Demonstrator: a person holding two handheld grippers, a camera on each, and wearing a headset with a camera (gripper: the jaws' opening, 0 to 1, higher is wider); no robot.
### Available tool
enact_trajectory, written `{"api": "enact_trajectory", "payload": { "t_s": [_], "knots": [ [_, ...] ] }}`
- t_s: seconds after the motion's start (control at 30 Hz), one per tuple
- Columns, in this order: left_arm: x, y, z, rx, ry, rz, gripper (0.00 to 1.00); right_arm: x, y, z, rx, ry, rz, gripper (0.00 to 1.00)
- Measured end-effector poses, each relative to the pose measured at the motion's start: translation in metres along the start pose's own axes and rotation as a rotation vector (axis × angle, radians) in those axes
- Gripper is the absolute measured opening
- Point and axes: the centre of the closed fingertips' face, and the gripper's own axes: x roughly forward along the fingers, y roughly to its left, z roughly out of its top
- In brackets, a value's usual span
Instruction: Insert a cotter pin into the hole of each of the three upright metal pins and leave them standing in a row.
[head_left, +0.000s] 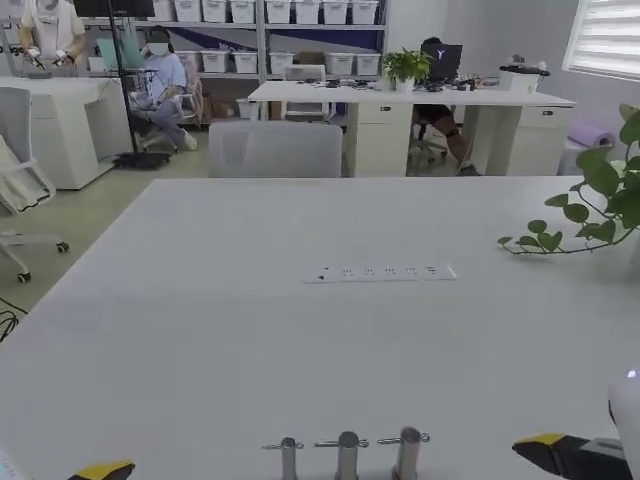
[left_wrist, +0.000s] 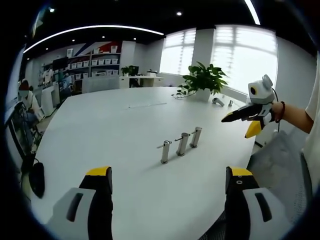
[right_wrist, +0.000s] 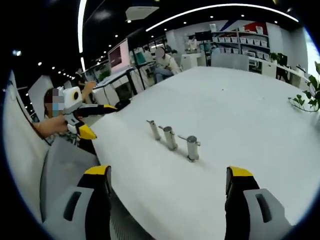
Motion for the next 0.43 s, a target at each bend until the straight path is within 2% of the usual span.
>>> {"api": "enact_trajectory", "payload": {
  "t_s": [0.07, 0.23, 0.43],
  "knots": [
    [-0.0008, -0.0009, -0.0006, -0.003, -0.003, 0.001, 0.95, -0.0012, -0.0003, 0.0012, -0.001, -0.004, -0.008, 1.0],
    [-0.0028, -0.0023, -0.004, -0.012, 0.001, 0.007, 0.95, -0.0046, 0.0005, 0.0021, 0.001, -0.012, -0.012, 1.0],
    [-0.0063, 0.0001, -0.0029, -0.017, -0.005, 0.016, 0.96, -0.006, 0.0015, -0.0008, -0.011, -0.008, -0.023, 1.0]
  ]
}}
